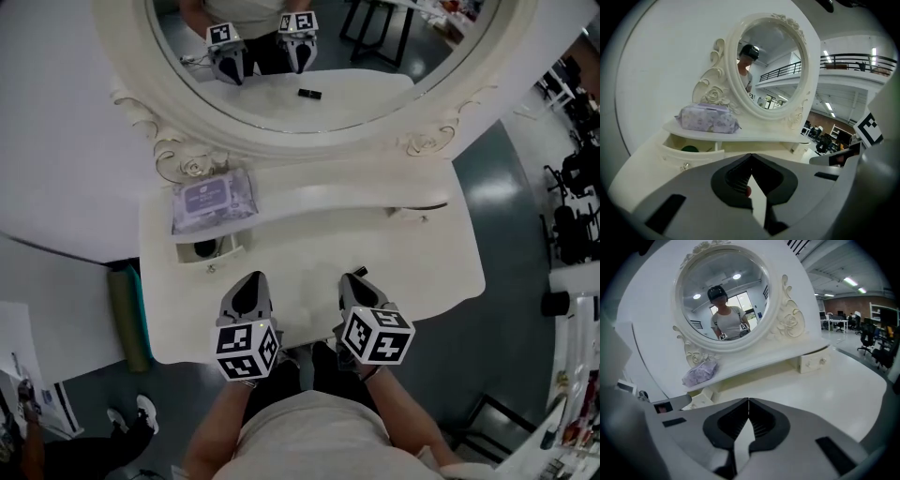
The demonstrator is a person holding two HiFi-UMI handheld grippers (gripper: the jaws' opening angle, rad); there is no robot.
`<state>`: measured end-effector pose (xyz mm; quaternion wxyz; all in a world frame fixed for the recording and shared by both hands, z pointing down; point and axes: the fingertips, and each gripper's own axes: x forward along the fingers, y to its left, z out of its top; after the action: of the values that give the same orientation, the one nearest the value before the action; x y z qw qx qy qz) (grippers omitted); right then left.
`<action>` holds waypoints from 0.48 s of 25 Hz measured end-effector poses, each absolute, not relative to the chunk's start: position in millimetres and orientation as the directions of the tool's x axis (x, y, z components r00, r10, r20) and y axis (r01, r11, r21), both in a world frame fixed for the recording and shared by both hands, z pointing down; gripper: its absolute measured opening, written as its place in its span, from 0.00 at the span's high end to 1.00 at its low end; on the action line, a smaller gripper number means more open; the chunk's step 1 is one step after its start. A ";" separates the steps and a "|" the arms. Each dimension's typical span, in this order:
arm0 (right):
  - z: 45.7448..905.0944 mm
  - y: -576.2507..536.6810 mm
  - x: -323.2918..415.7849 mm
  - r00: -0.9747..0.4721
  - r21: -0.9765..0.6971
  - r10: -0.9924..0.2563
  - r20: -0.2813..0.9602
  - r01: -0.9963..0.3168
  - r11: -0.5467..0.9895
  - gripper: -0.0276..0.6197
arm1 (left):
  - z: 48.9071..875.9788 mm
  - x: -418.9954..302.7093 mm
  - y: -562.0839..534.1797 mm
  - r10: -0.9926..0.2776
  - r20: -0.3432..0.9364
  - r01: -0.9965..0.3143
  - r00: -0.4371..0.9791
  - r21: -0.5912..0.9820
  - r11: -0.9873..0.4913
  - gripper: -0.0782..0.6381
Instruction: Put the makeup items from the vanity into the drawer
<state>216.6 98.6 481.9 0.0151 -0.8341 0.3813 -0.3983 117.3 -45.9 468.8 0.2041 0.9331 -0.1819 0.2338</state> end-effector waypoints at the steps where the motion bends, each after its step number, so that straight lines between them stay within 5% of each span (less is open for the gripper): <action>1: 487.1 104.7 216.1 0.404 -0.325 -0.631 0.663 -0.604 -0.728 0.93 | 472.9 122.7 -43.4 -0.221 0.516 -0.415 0.827 0.297 -0.860 0.89; 12: 534.3 126.8 205.4 0.451 -0.327 -0.522 0.724 -0.442 -0.836 0.85 | 506.9 155.5 -25.5 -0.055 0.557 -0.260 0.829 0.296 -0.919 0.89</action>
<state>205.4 126.8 534.3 0.0453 -0.8507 0.2831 -0.4406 155.5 -25.5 506.9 0.1827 0.9386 -0.0841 0.2803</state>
